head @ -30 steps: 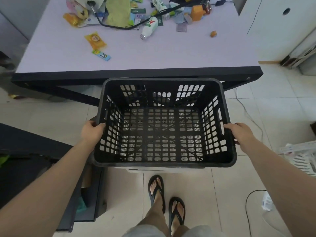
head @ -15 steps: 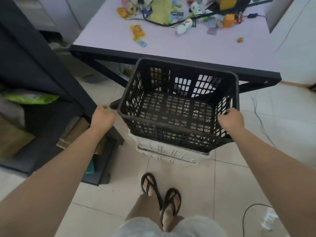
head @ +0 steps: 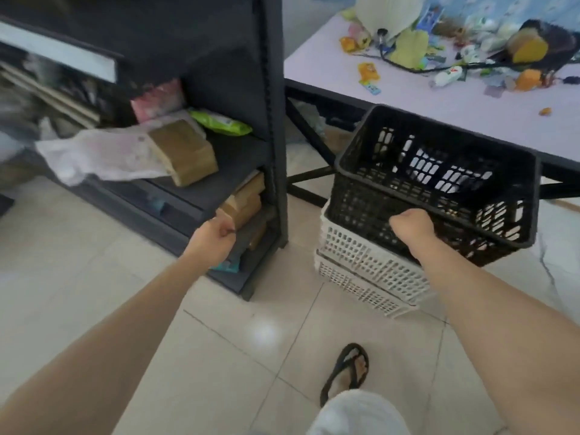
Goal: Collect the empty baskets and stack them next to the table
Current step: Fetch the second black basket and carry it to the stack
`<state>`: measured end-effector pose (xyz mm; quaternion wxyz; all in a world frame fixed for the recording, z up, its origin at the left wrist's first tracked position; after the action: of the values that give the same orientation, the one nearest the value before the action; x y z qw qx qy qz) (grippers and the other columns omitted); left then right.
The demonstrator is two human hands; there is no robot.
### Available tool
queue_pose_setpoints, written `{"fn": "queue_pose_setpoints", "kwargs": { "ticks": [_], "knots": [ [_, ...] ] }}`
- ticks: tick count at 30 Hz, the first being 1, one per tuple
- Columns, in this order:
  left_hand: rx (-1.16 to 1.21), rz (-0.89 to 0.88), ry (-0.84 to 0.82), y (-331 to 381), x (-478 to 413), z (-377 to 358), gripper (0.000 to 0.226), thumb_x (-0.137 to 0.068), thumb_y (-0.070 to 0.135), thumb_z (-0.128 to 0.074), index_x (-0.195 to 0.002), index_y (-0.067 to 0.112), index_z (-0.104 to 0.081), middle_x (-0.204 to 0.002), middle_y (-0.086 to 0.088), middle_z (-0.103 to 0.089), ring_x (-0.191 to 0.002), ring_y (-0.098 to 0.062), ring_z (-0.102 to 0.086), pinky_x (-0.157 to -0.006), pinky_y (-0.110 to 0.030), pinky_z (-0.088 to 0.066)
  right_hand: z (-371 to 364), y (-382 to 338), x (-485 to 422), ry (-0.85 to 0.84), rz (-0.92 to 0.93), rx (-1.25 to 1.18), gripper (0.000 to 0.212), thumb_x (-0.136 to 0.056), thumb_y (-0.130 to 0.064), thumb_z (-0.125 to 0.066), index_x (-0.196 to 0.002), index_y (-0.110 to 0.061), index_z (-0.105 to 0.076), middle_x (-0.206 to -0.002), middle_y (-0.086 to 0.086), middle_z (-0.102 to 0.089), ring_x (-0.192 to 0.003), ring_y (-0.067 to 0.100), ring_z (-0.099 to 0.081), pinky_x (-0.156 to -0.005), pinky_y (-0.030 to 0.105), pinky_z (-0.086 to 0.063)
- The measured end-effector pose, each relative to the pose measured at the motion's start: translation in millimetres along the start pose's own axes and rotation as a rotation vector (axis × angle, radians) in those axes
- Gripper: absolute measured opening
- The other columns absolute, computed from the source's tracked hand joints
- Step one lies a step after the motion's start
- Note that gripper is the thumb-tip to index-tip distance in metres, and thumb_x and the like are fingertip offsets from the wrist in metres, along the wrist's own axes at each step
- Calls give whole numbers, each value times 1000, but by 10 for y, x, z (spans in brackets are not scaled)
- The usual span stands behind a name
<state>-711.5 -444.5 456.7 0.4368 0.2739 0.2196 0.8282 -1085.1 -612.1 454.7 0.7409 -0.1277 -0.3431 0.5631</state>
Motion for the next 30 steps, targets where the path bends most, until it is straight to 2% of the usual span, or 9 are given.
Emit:
{"fn": "queue_pose_setpoints", "kwargs": {
  "ticks": [3, 5, 8, 11, 13, 18, 22, 27, 30],
  "knots": [
    [-50, 73, 11, -853, 627, 487, 30, -88, 14, -55, -118, 8, -58, -111, -10, -61, -96, -25, -56, -80, -27, -41, -908, -414, 620, -121, 14, 58, 31, -86, -15, -56, -112, 3, -60, -106, 20, -63, -90, 34, -60, -78, 33, -45],
    [-34, 170, 66, -1526, 1006, 984, 33, -89, 16, -56, -121, 8, -58, -118, -14, -60, -105, -31, -57, -89, -32, -44, -1568, -843, 1133, -239, 93, 78, 44, -88, -15, -55, -128, 2, -51, -116, 19, -60, -101, 34, -59, -76, 32, -46],
    [13, 331, 239, -2476, 1488, 1906, 32, -89, 17, -56, -120, 9, -58, -119, -18, -61, -105, -36, -58, -91, -37, -46, -2452, -1544, 1913, -408, 247, 97, 36, -88, -14, -54, -119, 4, -58, -111, 21, -61, -94, 31, -59, -66, 26, -44],
    [73, 461, 424, -3267, 1914, 2668, 34, -87, 14, -52, -121, 9, -57, -124, -18, -59, -109, -35, -56, -92, -37, -46, -3161, -2174, 2638, -524, 386, 176, 32, -87, -14, -56, -115, 1, -62, -117, 19, -62, -109, 33, -58, -81, 31, -45],
    [114, 522, 501, -3697, 2156, 2975, 35, -87, 14, -51, -121, 11, -57, -126, -17, -57, -111, -34, -55, -91, -35, -44, -3572, -2522, 2986, -585, 435, 190, 34, -86, -15, -59, -117, 0, -61, -119, 16, -62, -108, 30, -56, -81, 30, -43],
    [140, 640, 530, -4578, 2452, 3345, 38, -87, 15, -53, -125, 9, -56, -127, -18, -55, -114, -33, -53, -94, -35, -42, -4443, -3301, 3416, -662, 506, 277, 40, -86, -15, -60, -123, -1, -56, -119, 17, -59, -105, 31, -57, -78, 31, -46],
    [145, 725, 555, -5296, 2342, 4060, 41, -88, 17, -54, -128, 8, -53, -127, -19, -55, -109, -34, -55, -91, -34, -42, -5230, -4092, 3535, -757, 499, 268, 42, -86, -10, -59, -125, 3, -53, -107, 18, -58, -93, 29, -56, -65, 29, -45],
    [237, 784, 730, -6070, 1871, 5326, 38, -85, 17, -55, -122, 7, -55, -120, -19, -59, -105, -37, -58, -93, -41, -48, -6252, -5552, 3746, -794, 540, 252, 17, -88, -9, -54, -104, -3, -55, -85, 16, -53, -62, 22, -47, -55, 26, -40],
    [284, 821, 715, -6428, 1521, 5769, 40, -85, 16, -54, -124, 6, -54, -120, -19, -58, -105, -35, -58, -94, -42, -48, -6795, -6313, 4054, -870, 611, 331, 3, -89, -10, -53, -90, -7, -55, -79, 13, -51, -69, 25, -50, -59, 27, -40]
  ]
}}
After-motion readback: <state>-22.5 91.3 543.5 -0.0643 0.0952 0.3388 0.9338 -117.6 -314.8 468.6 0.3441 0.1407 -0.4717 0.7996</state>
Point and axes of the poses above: each hand's wrist, its own x-axis away from the middle knuckle, its own z-axis out of the back of the hand, y = z × x, the point moved 8 cm from there along -x, towards the middle knuckle
